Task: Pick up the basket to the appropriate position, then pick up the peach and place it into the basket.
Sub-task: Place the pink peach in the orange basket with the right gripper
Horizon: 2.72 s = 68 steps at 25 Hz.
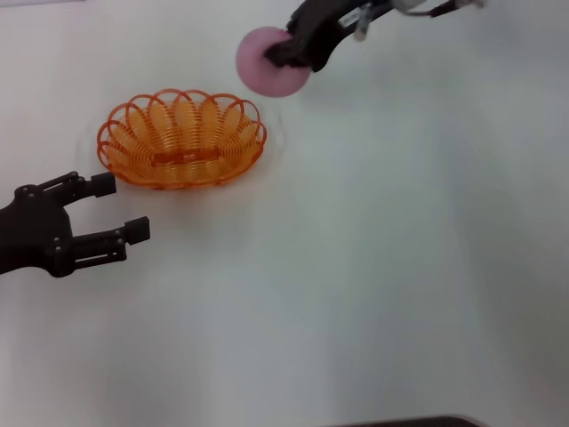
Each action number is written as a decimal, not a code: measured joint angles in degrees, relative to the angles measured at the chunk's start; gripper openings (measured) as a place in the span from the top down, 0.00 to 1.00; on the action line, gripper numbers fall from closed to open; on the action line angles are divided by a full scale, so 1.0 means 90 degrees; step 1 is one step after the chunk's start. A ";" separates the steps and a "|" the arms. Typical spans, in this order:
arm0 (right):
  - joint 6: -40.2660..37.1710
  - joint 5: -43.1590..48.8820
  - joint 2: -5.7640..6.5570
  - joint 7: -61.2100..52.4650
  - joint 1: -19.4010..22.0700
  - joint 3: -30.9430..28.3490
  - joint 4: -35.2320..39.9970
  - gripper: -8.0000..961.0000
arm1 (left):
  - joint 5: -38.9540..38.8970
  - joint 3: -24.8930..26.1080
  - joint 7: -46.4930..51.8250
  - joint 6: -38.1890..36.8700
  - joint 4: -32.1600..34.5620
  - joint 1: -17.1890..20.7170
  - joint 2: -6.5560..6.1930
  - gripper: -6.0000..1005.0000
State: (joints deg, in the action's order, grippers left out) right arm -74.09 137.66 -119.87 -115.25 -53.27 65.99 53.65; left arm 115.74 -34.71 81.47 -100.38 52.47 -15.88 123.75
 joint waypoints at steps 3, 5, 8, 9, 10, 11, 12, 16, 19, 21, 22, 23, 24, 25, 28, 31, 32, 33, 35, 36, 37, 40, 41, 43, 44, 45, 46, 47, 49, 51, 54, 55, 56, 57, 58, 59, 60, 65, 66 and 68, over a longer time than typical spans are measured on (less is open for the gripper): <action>0.0336 -0.0451 -0.0013 0.0162 0.0000 0.0377 -0.0306 0.85 | 0.0001 -0.0001 0.0000 0.0013 0.0000 0.0003 0.0003 0.12; 0.0566 -0.0903 -0.0023 0.0418 0.0000 0.0589 -0.0565 0.85 | 0.0002 0.0001 0.0000 0.0027 -0.0029 0.0002 0.0005 0.12; 0.0954 -0.1706 -0.0030 0.0955 0.0000 0.0796 -0.1044 0.85 | 0.0002 -0.0001 0.0000 0.0036 -0.0071 -0.0017 0.0004 0.12; 0.1080 -0.1975 -0.0032 0.1157 0.0000 0.0855 -0.1221 0.85 | 0.0002 -0.0001 -0.0004 0.0041 -0.0072 -0.0020 0.0008 0.12; 0.1175 -0.2170 -0.0034 0.1310 0.0001 0.0898 -0.1342 0.84 | 0.0001 0.0000 -0.0014 0.0045 -0.0077 -0.0024 0.0011 0.12; 0.1314 -0.2436 -0.0038 0.1524 0.0000 0.0962 -0.1510 0.84 | 0.0002 0.0000 -0.0029 0.0048 -0.0089 -0.0029 0.0014 0.12; 0.1414 -0.2618 -0.0040 0.1675 -0.0001 0.1022 -0.1644 0.84 | 0.0002 -0.0001 -0.0044 0.0050 -0.0113 -0.0036 0.0015 0.12; 0.1816 -0.3346 -0.0055 0.2247 -0.0004 0.1196 -0.2140 0.84 | -0.0004 0.0005 -0.0072 0.0072 -0.0233 -0.0068 0.0005 0.12; 0.1853 -0.3618 -0.0059 0.2500 -0.0012 0.1236 -0.2303 0.84 | -0.0010 0.0007 -0.0094 0.0114 -0.0266 -0.0081 0.0011 0.12; 0.1853 -0.3672 -0.0060 0.2542 -0.0010 0.1237 -0.2321 0.84 | -0.0009 0.0002 -0.0109 0.0120 -0.0305 -0.0096 0.0011 0.12; 0.1853 -0.3678 -0.0060 0.2545 -0.0008 0.1238 -0.2323 0.84 | -0.0009 0.0001 -0.0112 0.0119 -0.0320 -0.0098 0.0009 0.12; 0.1853 -0.3681 -0.0060 0.2546 -0.0008 0.1239 -0.2324 0.84 | -0.0009 0.0000 -0.0114 0.0119 -0.0328 -0.0100 0.0007 0.12; 0.1853 -0.3683 -0.0060 0.2546 -0.0008 0.1241 -0.2325 0.84 | -0.0008 0.0000 -0.0116 0.0120 -0.0330 -0.0103 0.0005 0.12; 0.1852 -0.3685 -0.0060 0.2546 -0.0009 0.1243 -0.2326 0.84 | -0.0006 -0.0001 -0.0120 0.0120 -0.0331 -0.0103 0.0004 0.12; 0.1846 -0.3691 -0.0060 0.2557 -0.0014 0.1248 -0.2329 0.83 | 0.0000 -0.0001 -0.0126 0.0120 -0.0332 -0.0103 0.0004 0.12; 0.1838 -0.3708 -0.0061 0.2585 -0.0019 0.1251 -0.2330 0.83 | 0.0001 -0.0001 -0.0131 0.0120 -0.0332 -0.0102 0.0006 0.12; 0.1844 -0.3733 -0.0064 0.2597 -0.0021 0.1252 -0.2330 0.83 | 0.0001 -0.0001 -0.0133 0.0120 -0.0332 -0.0102 0.0007 0.12; 0.1854 -0.3766 -0.0067 0.2607 -0.0024 0.1253 -0.2330 0.83 | 0.0001 -0.0001 -0.0135 0.0119 -0.0332 -0.0101 0.0007 0.12; 0.1864 -0.3834 -0.0070 0.2629 -0.0025 0.1257 -0.2330 0.83 | 0.0001 -0.0001 -0.0137 0.0120 -0.0335 -0.0100 0.0009 0.12; 0.1866 -0.3846 -0.0070 0.2632 -0.0025 0.1262 -0.2330 0.83 | 0.0001 0.0000 -0.0137 0.0120 -0.0339 -0.0100 0.0009 0.12; 0.1867 -0.3855 -0.0070 0.2634 -0.0026 0.1268 -0.2330 0.83 | 0.0001 -0.0001 -0.0137 0.0121 -0.0344 -0.0100 0.0010 0.12; 0.1870 -0.3856 -0.0070 0.2636 -0.0034 0.1296 -0.2333 0.72 | 0.0002 -0.0001 -0.0137 0.0126 -0.0352 -0.0100 0.0010 0.12; 0.1871 -0.3857 -0.0070 0.2637 -0.0037 0.1300 -0.2334 0.69 | 0.0002 -0.0001 -0.0137 0.0126 -0.0352 -0.0100 0.0010 0.12; 0.1872 -0.3868 -0.0069 0.2638 -0.0038 0.1301 -0.2335 0.61 | 0.0001 -0.0001 -0.0137 0.0128 -0.0354 -0.0100 0.0010 0.12; 0.1873 -0.3875 -0.0069 0.2639 -0.0038 0.1301 -0.2335 0.56 | 0.0001 -0.0001 -0.0137 0.0128 -0.0358 -0.0100 0.0010 0.12; 0.1874 -0.3879 -0.0069 0.2639 -0.0040 0.1301 -0.2335 0.51 | 0.0001 -0.0001 -0.0137 0.0129 -0.0362 -0.0102 0.0010 0.12; 0.1875 -0.3880 -0.0069 0.2639 -0.0043 0.1302 -0.2335 0.47 | 0.0001 -0.0001 -0.0137 0.0131 -0.0366 -0.0103 0.0009 0.12; 0.1877 -0.3880 -0.0069 0.2641 -0.0047 0.1304 -0.2334 0.42 | 0.0001 -0.0001 -0.0137 0.0133 -0.0371 -0.0106 0.0006 0.12; 0.1888 -0.3880 -0.0069 0.2646 -0.0056 0.1310 -0.2333 0.33 | 0.0001 0.0000 -0.0137 0.0137 -0.0381 -0.0109 0.0003 0.12; 0.1897 -0.3880 -0.0069 0.2650 -0.0062 0.1311 -0.2332 0.23 | 0.0001 -0.0001 -0.0137 0.0138 -0.0390 -0.0110 0.0002 0.12; 0.1897 -0.3886 -0.0069 0.2650 -0.0068 0.1311 -0.2329 0.13 | 0.0001 -0.0001 -0.0137 0.0138 -0.0394 -0.0110 0.0001 0.12; 0.1897 -0.3887 -0.0069 0.2650 -0.0068 0.1311 -0.2328 0.12 | 0.0001 -0.0001 -0.0137 0.0138 -0.0394 -0.0110 0.0001 0.12; 0.1897 -0.3888 -0.0069 0.2650 -0.0068 0.1311 -0.2328 0.10 | 0.0001 0.0000 -0.0137 0.0138 -0.0394 -0.0110 0.0000 0.12; 0.1897 -0.3889 -0.0069 0.2650 -0.0068 0.1311 -0.2327 0.09 | 0.0001 -0.0001 -0.0137 0.0138 -0.0395 -0.0110 0.0001 0.12; 0.1897 -0.3890 -0.0069 0.2650 -0.0068 0.1311 -0.2325 0.08 | 0.0001 0.0000 -0.0137 0.0138 -0.0395 -0.0110 0.0000 0.12; 0.1897 -0.3890 -0.0069 0.2650 -0.0068 0.1311 -0.2323 0.07 | 0.0001 0.0000 -0.0137 0.0138 -0.0394 -0.0110 0.0000 0.12; 0.1897 -0.3890 -0.0069 0.2650 -0.0068 0.1311 -0.2320 0.06 | 0.0001 -0.0001 -0.0137 0.0138 -0.0394 -0.0112 0.0000 0.12; 0.1837 -0.3890 -0.0065 0.2620 -0.0045 0.1311 -0.2281 0.01 | 0.0001 0.0000 -0.0137 0.0138 -0.0394 -0.0119 0.0000 0.12; 0.1774 -0.3890 -0.0051 0.2598 -0.0038 0.1311 -0.2271 0.01 | 0.0001 -0.0001 -0.0137 0.0137 -0.0394 -0.0120 0.0000 0.12; 0.1599 -0.3882 -0.0010 0.2561 -0.0011 0.1284 -0.2251 0.01 | 0.0000 0.0000 -0.0137 0.0138 -0.0392 -0.0120 -0.0008 0.12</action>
State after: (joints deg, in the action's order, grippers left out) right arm -59.70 102.72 -119.96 -92.20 -53.37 77.54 33.39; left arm 115.75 -34.72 80.24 -99.14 48.94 -16.96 123.67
